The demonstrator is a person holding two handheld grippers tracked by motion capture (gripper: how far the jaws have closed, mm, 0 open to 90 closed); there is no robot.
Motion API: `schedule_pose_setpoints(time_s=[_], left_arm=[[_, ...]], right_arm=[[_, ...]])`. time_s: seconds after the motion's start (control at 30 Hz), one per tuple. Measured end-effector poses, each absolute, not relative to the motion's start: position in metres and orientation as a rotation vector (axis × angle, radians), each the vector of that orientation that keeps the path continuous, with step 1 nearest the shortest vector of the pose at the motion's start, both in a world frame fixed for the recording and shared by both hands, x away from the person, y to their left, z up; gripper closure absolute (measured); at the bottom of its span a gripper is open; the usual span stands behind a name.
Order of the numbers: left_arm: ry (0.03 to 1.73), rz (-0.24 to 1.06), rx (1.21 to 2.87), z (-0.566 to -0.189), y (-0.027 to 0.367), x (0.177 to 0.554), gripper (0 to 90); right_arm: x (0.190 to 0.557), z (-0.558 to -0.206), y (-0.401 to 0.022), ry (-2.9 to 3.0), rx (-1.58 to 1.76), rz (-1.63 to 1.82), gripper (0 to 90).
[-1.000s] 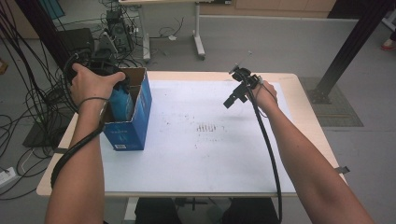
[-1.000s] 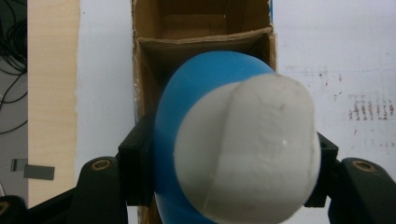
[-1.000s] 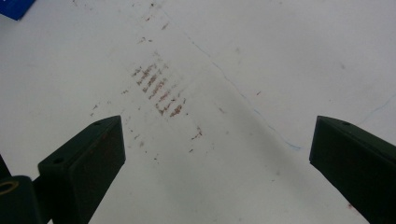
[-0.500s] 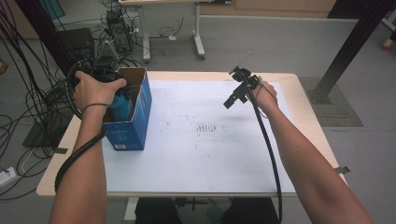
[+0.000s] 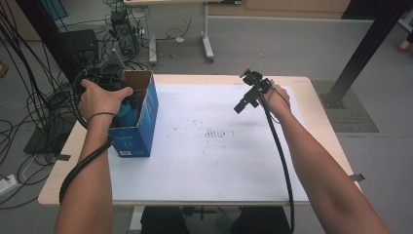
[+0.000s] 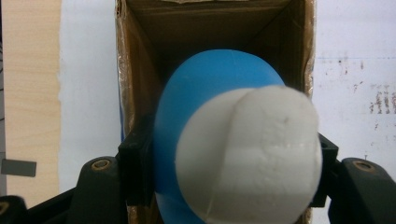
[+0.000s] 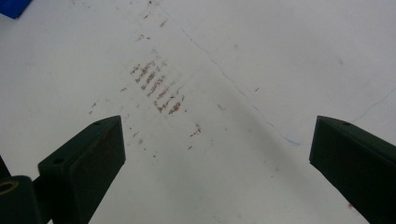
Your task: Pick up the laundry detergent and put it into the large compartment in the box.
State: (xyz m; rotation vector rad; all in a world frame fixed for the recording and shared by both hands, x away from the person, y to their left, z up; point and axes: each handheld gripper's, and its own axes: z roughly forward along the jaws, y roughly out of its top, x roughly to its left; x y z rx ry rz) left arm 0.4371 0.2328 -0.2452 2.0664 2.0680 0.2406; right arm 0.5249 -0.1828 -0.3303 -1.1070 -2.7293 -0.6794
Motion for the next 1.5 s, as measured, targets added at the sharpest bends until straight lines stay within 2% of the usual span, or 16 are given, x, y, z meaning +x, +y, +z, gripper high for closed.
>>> schedule_pose_setpoints(time_s=[0.93,1.5], left_arm=[[2.102,0.207,2.089,-0.272,0.232,0.440,37.4],[2.101,0.207,2.084,-0.272,0.232,0.439,37.3]], right_arm=[[0.526,-0.334,-0.185,-2.723,-1.116,-0.670,3.2],[0.526,-0.335,-0.183,-2.732,-1.109,-0.664,3.2]])
